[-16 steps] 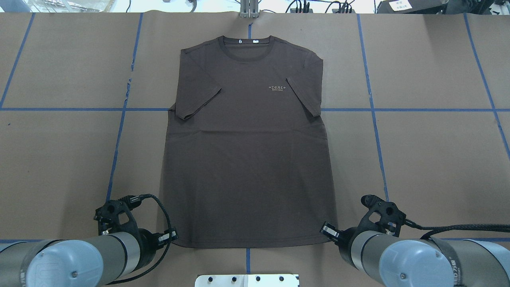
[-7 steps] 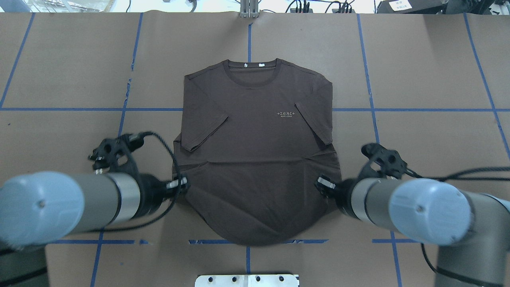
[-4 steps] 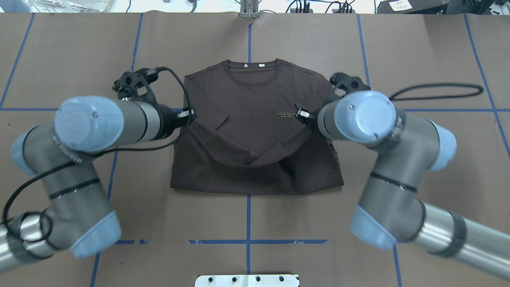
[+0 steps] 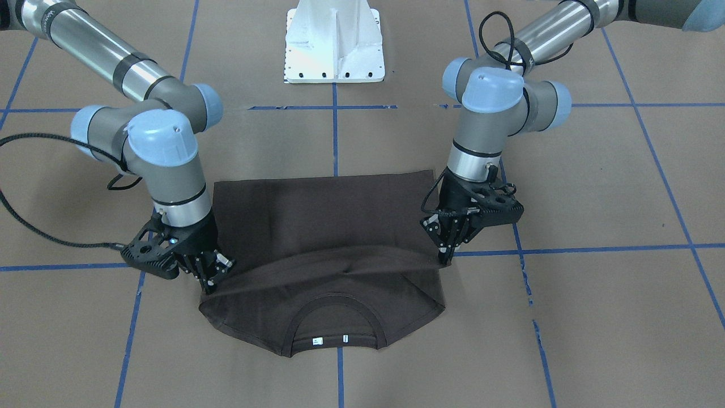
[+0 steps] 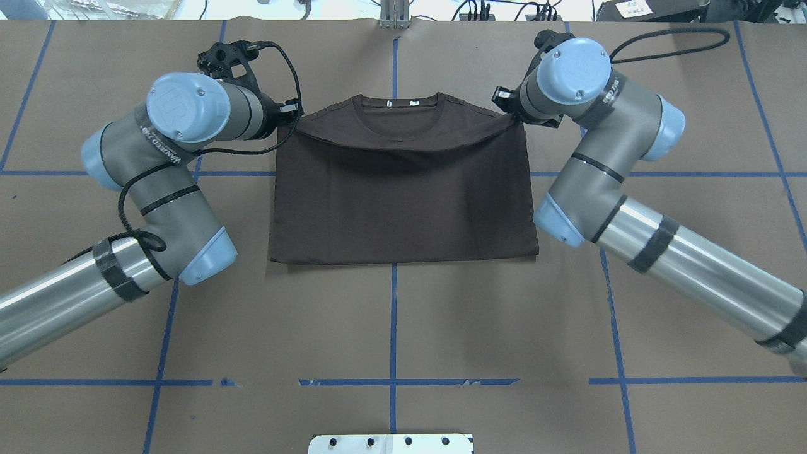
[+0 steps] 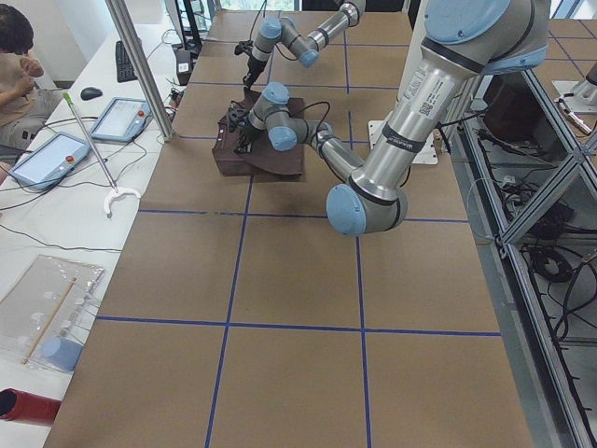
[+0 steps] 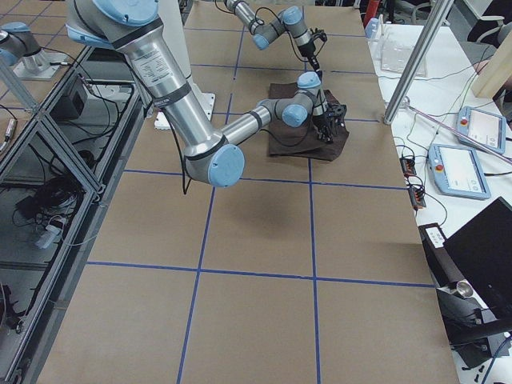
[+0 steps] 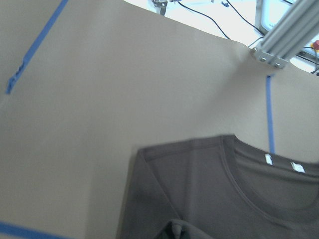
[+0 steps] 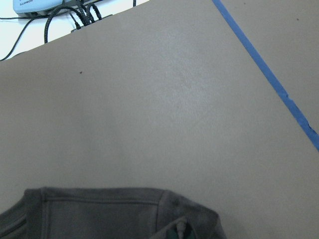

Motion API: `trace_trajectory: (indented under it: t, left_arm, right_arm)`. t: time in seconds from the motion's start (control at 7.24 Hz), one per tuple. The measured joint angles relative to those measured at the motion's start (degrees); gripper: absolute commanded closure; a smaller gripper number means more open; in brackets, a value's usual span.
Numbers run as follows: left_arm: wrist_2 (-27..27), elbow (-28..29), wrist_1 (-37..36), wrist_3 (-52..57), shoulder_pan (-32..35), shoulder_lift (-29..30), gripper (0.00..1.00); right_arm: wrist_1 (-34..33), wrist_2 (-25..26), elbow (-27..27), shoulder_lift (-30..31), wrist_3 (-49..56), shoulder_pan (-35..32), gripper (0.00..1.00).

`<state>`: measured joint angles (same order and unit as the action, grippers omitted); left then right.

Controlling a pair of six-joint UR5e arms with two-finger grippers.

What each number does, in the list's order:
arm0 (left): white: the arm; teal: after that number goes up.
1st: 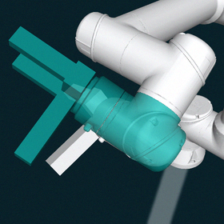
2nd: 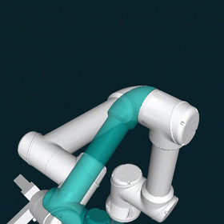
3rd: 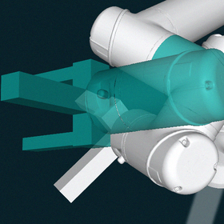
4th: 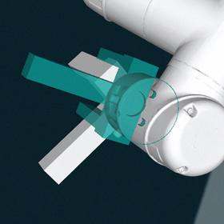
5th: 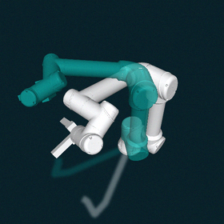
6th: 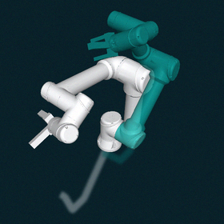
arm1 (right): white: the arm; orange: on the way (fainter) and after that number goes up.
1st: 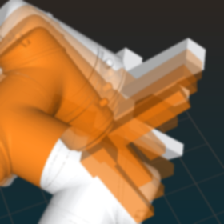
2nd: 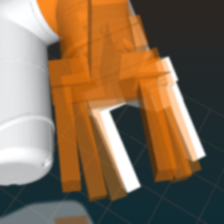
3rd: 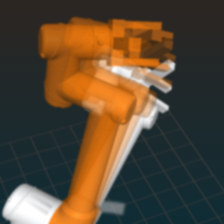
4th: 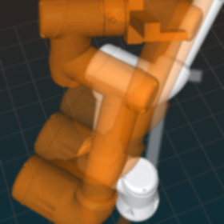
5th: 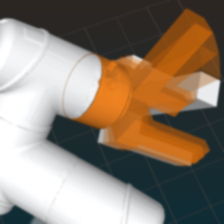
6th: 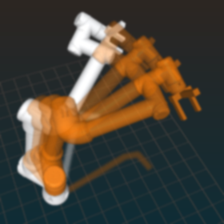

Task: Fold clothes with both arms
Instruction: 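Lay the hem down near the collar and open both grippers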

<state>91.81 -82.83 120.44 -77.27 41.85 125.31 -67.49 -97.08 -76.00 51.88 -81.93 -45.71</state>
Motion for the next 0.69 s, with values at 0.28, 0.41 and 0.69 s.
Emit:
trace_trajectory:
  t: [0.28,0.41,0.69]
  left_arm:
    - [-0.19,6.33,4.63,1.73,0.66,1.18,0.68]
    - [-0.22,7.58,5.37,2.03,0.67,1.51,0.42]
    - [-0.23,9.41,5.79,2.17,0.72,2.73,0.31]
  right_arm:
    - [2.78,-0.24,7.19,-2.75,1.51,-1.22,1.0]
    - [3.42,-0.18,8.45,-2.9,2.22,-1.36,0.89]
    - [3.88,-0.01,9.05,-3.23,2.66,-1.37,0.55]
